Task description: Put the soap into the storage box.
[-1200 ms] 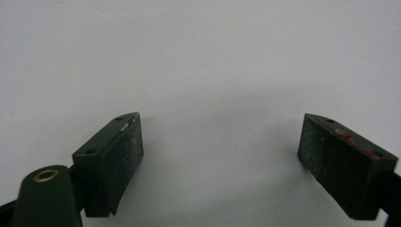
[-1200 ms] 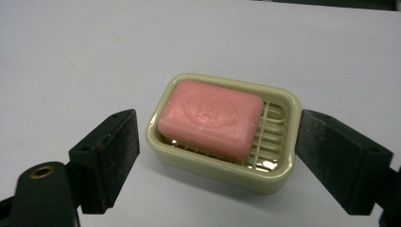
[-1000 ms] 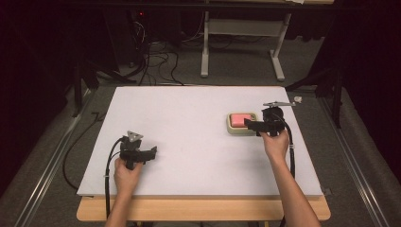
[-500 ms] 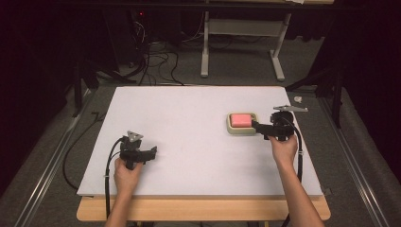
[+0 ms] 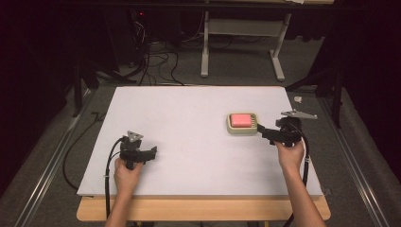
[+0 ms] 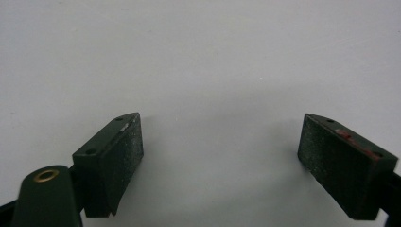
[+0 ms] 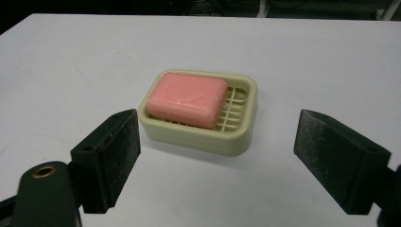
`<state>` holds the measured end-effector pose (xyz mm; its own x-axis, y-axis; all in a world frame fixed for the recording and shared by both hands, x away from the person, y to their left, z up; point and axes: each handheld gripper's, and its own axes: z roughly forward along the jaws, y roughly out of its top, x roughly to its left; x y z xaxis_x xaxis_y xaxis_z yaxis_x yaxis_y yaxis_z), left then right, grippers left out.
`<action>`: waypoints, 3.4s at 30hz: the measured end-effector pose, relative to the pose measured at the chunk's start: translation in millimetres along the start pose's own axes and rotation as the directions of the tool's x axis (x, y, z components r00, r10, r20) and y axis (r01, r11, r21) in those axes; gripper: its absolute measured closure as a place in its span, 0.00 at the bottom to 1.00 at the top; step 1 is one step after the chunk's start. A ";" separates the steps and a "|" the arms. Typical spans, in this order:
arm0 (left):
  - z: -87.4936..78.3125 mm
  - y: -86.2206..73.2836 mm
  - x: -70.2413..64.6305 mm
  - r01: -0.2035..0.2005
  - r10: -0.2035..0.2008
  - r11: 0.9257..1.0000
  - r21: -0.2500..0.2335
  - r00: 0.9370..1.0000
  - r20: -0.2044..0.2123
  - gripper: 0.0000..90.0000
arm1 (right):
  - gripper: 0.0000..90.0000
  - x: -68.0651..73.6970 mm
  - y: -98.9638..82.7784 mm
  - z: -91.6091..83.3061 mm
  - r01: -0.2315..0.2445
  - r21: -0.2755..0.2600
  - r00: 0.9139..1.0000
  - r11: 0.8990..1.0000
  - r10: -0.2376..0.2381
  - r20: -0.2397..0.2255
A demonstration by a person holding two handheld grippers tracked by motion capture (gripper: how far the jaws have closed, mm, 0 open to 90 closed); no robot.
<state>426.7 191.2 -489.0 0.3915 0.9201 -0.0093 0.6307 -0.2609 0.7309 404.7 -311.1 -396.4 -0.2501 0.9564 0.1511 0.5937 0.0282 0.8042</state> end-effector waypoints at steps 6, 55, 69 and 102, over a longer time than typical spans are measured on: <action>0.0 0.0 0.0 0.000 0.000 1.000 0.000 1.000 0.000 0.17 | 0.18 -4.3 -8.0 -8.9 -0.017 -0.020 1.000 1.000 0.017 -0.003; 0.0 0.0 -0.1 -0.001 0.001 1.000 0.000 1.000 -0.001 0.17 | 0.18 7.3 -51.7 -21.4 -0.014 -0.037 0.998 0.999 0.011 -0.060; 0.0 0.0 -0.1 -0.001 0.001 1.000 0.000 1.000 -0.001 0.17 | 0.18 14.7 -61.7 -14.6 -0.013 -0.019 0.997 1.000 0.012 -0.076; -0.1 0.0 -0.1 -0.001 0.001 1.000 0.000 1.000 -0.001 0.17 | 0.19 39.4 -80.5 18.4 0.054 0.076 0.996 0.996 -0.049 -0.068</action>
<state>426.6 191.1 -489.0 0.3913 0.9202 -0.0082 0.6301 -0.2614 0.7312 361.1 -270.3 -465.7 -0.3303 0.9319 0.1500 0.6359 0.1022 0.7650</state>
